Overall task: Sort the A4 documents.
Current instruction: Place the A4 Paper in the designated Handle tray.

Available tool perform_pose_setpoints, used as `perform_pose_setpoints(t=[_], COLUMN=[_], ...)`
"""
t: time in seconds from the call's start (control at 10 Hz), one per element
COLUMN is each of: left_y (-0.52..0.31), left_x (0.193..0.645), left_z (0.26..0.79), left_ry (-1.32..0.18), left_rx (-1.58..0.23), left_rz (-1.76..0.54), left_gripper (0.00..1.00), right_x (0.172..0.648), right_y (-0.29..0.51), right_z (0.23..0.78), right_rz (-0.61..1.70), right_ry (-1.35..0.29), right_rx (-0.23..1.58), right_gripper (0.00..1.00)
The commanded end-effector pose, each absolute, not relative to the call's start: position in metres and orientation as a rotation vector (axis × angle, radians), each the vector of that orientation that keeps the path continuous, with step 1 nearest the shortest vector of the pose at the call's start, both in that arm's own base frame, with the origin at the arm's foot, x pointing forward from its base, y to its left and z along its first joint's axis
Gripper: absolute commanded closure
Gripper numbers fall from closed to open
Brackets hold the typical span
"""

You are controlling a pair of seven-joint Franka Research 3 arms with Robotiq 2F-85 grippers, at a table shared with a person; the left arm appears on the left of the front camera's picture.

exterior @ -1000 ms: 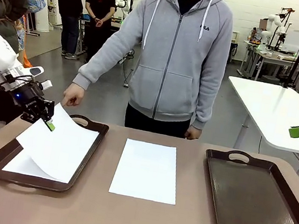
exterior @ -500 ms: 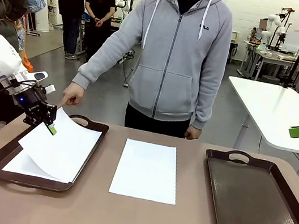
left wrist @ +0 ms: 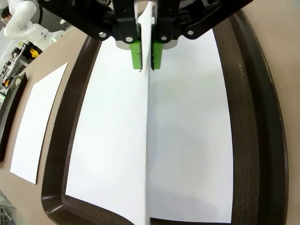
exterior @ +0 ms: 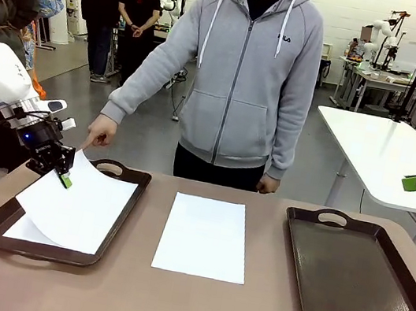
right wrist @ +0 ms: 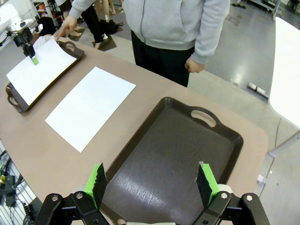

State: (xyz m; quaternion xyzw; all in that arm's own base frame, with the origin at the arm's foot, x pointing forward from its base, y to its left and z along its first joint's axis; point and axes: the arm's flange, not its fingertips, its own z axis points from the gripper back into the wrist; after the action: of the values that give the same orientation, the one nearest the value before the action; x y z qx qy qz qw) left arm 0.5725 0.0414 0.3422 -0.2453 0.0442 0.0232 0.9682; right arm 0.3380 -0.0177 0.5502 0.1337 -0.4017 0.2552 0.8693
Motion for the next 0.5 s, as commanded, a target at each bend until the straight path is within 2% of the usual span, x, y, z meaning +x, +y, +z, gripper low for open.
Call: perform_pose_setpoints(t=[0.0,0.1,0.2,0.3,0.4], left_y=[0.0399,0.0390,0.0391,0.0395,0.0404], left_x=[0.5789,0.5782,0.5777,0.5767,0.5755], left_z=[0.3437,0.3445,0.3450,0.3449,0.3454], left_ry=[0.123,0.125,0.122,0.122,0.118], left_rx=[-0.472,-0.463,-0.451,-0.432,-0.408], left_rz=[0.069,0.073,0.076,0.085,0.096], left_gripper=[0.62,0.59,0.42,0.39,0.22], right_x=[0.3392,0.3392,0.3392,0.3392,0.3392], right_y=[-0.0172,-0.0172,-0.0172,-0.0172,-0.0172], right_z=[0.5486,0.5486,0.5486,0.5486,0.5486], right_rz=[0.536,0.536,0.536,0.536,0.536], right_ry=[-0.839,-0.839,-0.839,-0.839,-0.839], right_rx=[0.288,0.288,0.288,0.288,0.288], right_gripper=[0.00,0.00,0.00,0.00,0.00])
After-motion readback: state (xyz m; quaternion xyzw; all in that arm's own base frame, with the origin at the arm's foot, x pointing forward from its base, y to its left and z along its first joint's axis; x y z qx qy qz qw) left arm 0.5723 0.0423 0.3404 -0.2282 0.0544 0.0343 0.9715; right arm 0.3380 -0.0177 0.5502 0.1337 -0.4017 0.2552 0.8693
